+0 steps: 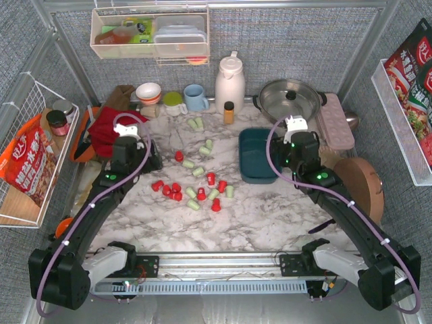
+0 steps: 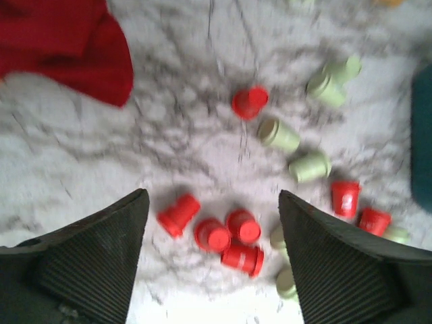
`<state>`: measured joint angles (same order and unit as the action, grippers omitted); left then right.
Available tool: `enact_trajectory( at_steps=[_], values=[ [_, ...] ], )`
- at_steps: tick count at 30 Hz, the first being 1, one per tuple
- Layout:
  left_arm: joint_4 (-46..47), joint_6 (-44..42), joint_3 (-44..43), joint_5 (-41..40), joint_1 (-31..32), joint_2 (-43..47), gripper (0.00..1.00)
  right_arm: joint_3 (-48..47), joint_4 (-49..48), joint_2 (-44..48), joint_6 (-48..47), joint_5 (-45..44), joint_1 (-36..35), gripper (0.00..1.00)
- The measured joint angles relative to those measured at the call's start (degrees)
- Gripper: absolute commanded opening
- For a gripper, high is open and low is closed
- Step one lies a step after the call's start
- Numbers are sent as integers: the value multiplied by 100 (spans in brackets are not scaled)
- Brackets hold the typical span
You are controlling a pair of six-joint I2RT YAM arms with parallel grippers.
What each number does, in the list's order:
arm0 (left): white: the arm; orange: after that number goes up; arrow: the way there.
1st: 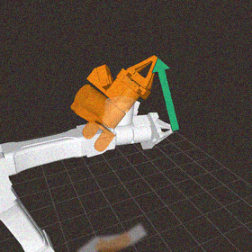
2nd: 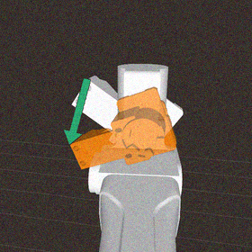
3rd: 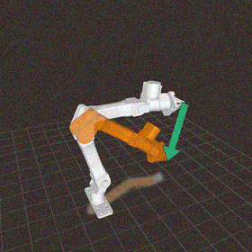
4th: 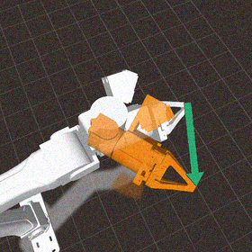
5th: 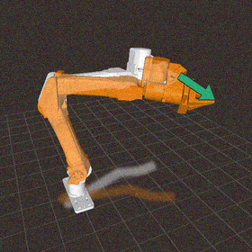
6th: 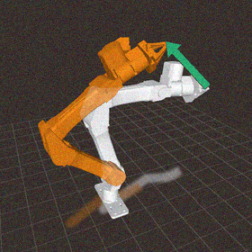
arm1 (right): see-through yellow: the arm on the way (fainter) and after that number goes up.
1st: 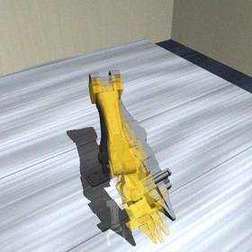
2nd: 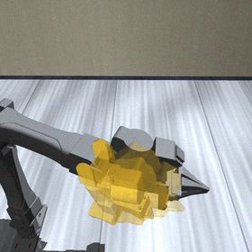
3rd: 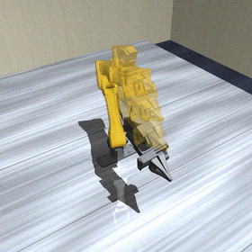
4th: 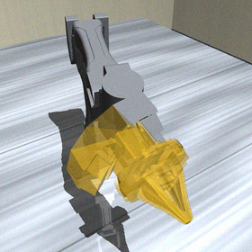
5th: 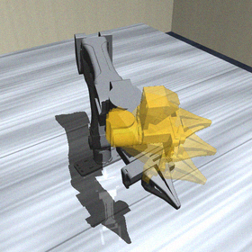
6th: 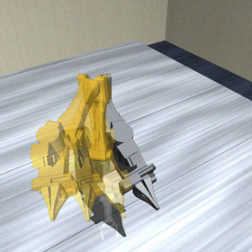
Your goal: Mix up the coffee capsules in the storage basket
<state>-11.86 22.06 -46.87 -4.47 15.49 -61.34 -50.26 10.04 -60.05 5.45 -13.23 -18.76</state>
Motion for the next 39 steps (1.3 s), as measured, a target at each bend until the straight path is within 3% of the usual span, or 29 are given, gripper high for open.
enact_trajectory(
  at_steps=[6,11,16,39],
  values=[
    [-872,496,291,-35,457,-96,68,245,-157,74,9,26,-26,79],
    [-1182,997,466,-105,802,-404,62,273,-173,254,70,175,-26,79],
    [-1287,1375,400,-264,1158,-881,50,341,-170,435,157,249,-26,79],
    [-1040,1738,146,-898,1281,-1939,49,352,-173,638,262,474,-28,79]
  ],
)
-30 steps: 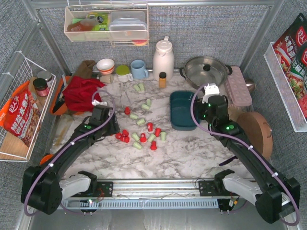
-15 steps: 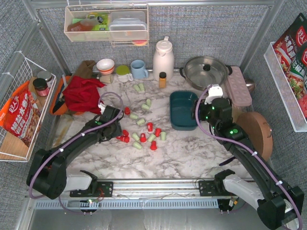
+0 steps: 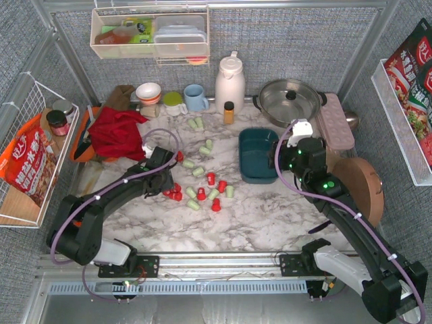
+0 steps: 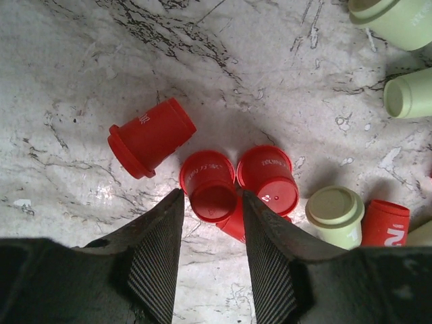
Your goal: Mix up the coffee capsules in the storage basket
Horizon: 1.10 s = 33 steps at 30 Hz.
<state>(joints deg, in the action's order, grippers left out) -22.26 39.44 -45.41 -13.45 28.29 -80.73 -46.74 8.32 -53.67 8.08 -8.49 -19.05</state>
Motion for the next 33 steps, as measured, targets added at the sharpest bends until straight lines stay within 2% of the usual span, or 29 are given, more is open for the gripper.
enact_trajectory(
  at_steps=[5,9,14,23,28,33],
  values=[
    [-2,-26,-9,-85,0,-138,47,0,0,-33,0,44,0,79],
    [-2,-37,57,-173,0,-140,37,0,0,-59,0,101,0,79],
    [68,-114,144,-203,0,-37,31,0,0,-96,2,133,0,79],
    [179,-343,2,-129,0,529,30,-2,0,-197,9,264,0,79],
    [389,-785,-260,339,0,1213,29,11,-94,-280,-151,774,2,79],
    [1084,-1408,-223,1453,0,1639,29,330,-763,-282,-446,2059,-46,79]
  ],
)
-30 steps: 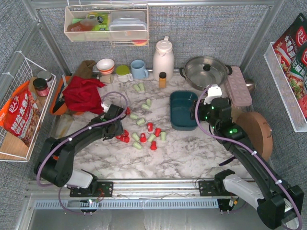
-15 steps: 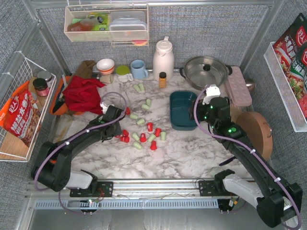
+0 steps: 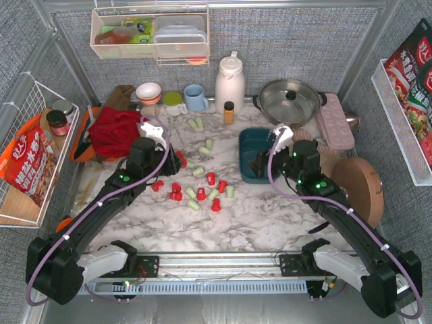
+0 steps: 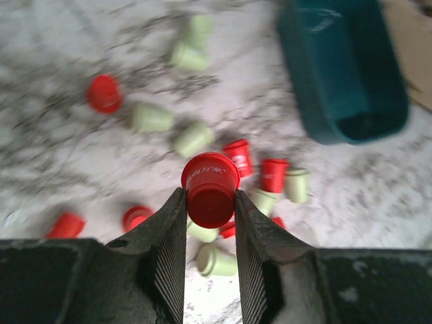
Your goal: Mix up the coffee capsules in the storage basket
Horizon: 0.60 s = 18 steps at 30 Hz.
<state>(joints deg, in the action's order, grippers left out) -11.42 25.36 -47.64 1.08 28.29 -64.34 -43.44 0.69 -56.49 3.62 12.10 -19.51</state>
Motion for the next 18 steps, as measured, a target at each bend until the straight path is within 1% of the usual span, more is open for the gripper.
enact_trajectory(
  at_steps=[5,9,13,18],
  values=[
    [1270,-319,404,1467,42,199,28,546,-935,103,-426,1185,-229,78],
    [2179,-525,658,2275,269,223,28,754,-1473,116,-1075,1838,-575,78],
    [2846,-804,804,2695,597,166,28,643,-1657,-48,-1836,2111,-957,78],
    [3259,-1152,898,2889,981,-37,28,334,-1545,-334,-2673,2127,-1362,78]
  ],
)
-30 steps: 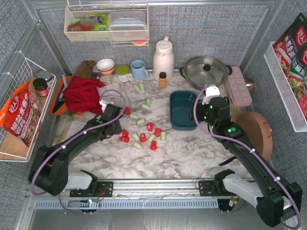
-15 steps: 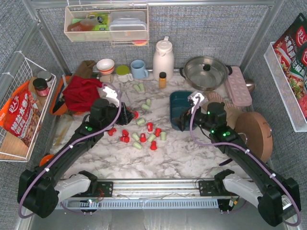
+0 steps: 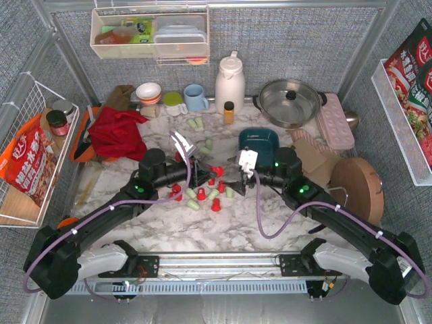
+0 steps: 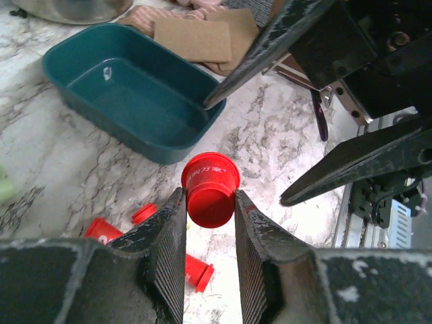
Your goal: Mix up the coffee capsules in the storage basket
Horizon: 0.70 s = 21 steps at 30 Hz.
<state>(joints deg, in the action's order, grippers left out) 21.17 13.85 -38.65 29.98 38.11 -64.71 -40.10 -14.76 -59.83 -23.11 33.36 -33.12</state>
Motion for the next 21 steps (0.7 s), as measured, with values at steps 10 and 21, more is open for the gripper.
enact_trajectory(
  at_steps=[10,21],
  values=[
    [273,-400,33,103,518,-122,28,-203,468,-240,-863,-201,-356,71],
    [343,-439,92,48,619,-122,28,-304,1040,-284,-1305,-463,-560,48]
  ],
)
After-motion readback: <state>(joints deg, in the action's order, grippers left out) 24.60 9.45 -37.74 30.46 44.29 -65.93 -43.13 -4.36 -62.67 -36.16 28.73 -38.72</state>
